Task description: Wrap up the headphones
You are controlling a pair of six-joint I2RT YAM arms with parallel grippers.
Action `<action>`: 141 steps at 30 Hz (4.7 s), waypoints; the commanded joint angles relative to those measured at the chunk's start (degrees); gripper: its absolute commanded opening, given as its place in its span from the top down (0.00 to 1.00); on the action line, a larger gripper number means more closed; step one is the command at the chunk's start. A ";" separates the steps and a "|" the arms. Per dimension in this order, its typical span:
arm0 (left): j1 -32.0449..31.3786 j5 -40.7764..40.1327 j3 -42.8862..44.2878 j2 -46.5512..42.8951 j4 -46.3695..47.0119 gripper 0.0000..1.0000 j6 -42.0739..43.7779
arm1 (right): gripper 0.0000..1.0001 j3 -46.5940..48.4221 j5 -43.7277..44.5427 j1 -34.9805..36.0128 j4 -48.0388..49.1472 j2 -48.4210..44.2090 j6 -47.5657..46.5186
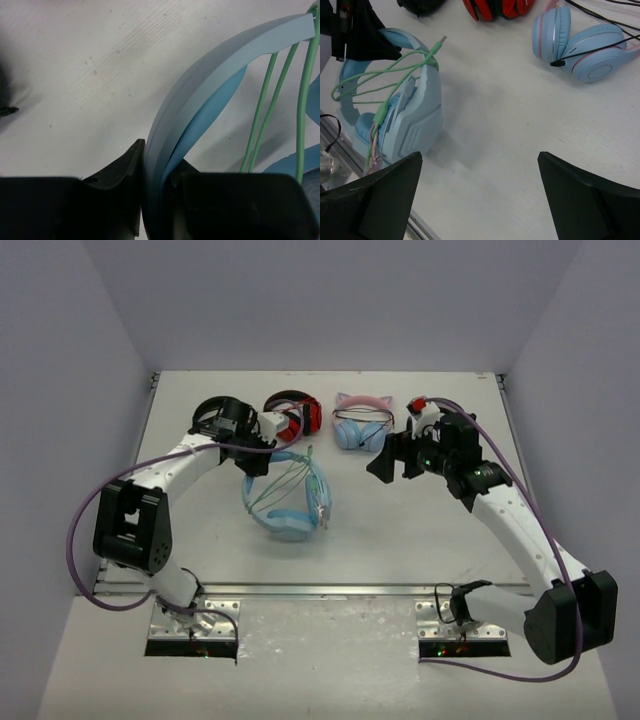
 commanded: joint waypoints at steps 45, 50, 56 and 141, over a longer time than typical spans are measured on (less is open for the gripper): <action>23.52 -10.72 6.32 24.60 9.47 1.00 30.40 | 0.01 -17.72 -16.66 7.21 14.90 -7.88 8.71; 23.25 -15.57 2.36 24.34 15.10 0.98 28.73 | 0.01 -17.98 -16.13 7.56 15.16 -8.67 8.27; 22.03 -19.35 -1.76 21.35 19.40 1.00 31.00 | 0.01 -18.68 -15.60 7.65 15.52 -9.55 8.27; 3.21 -50.20 -23.48 -71.99 0.16 0.00 -40.09 | 0.01 0.13 41.00 8.62 -34.58 -35.29 5.02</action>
